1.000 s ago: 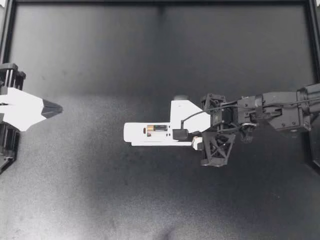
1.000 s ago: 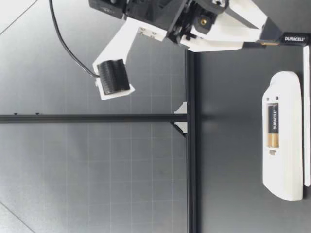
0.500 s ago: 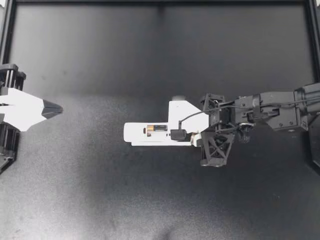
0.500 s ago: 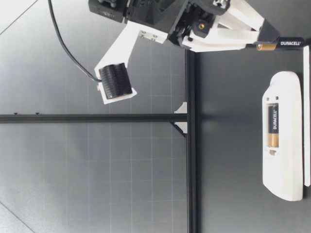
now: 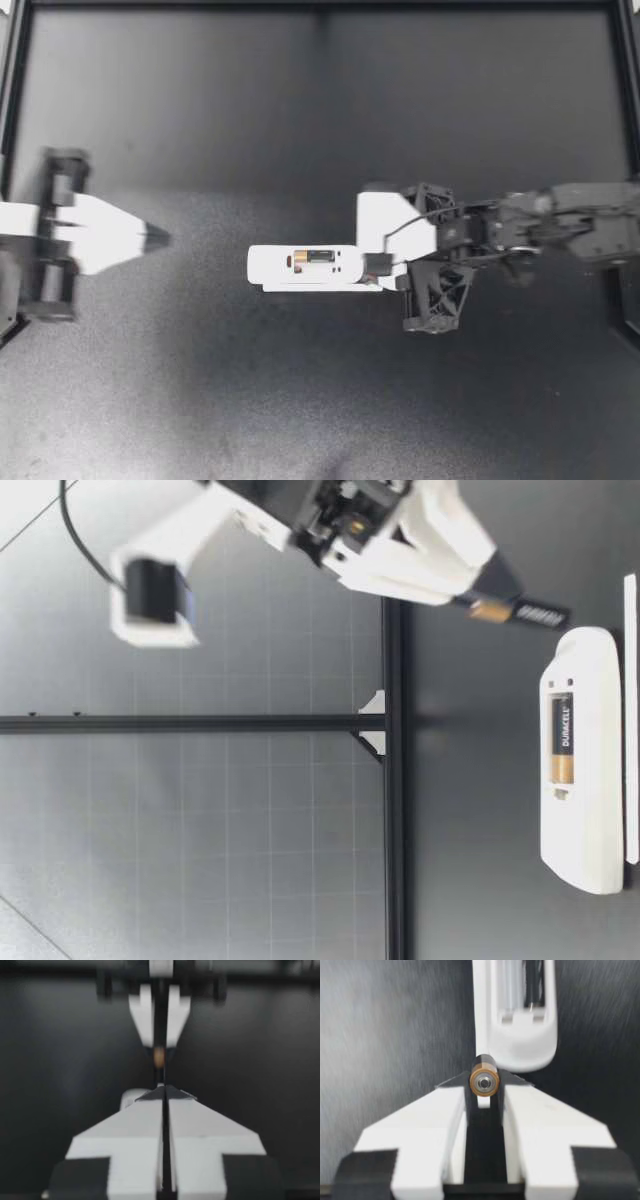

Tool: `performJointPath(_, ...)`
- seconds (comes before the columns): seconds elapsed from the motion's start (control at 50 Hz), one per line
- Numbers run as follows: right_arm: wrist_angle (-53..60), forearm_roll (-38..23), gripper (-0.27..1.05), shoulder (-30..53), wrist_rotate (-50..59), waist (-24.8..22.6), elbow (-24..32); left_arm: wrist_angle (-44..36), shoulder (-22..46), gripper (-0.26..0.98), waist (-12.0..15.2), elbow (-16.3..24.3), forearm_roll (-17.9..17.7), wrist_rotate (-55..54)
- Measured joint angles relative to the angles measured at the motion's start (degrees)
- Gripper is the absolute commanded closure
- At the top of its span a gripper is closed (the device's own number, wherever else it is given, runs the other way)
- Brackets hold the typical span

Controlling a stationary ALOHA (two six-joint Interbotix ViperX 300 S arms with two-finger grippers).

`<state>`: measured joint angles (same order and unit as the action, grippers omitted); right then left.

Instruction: Place the battery into the slot of the remote controller.

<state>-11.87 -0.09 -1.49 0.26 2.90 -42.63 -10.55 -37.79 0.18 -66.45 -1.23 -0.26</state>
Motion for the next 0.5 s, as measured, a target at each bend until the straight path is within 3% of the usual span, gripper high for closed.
performJointPath(0.26,23.38,0.0,0.75,-1.85,0.0,0.35,-7.82,6.15,11.34,0.88,0.88,5.54,0.0,-0.09)
performJointPath(0.5,34.72,0.0,0.75,0.79,-0.26,0.53,-10.2,9.67,19.69,0.88,1.58,9.58,0.0,0.0)
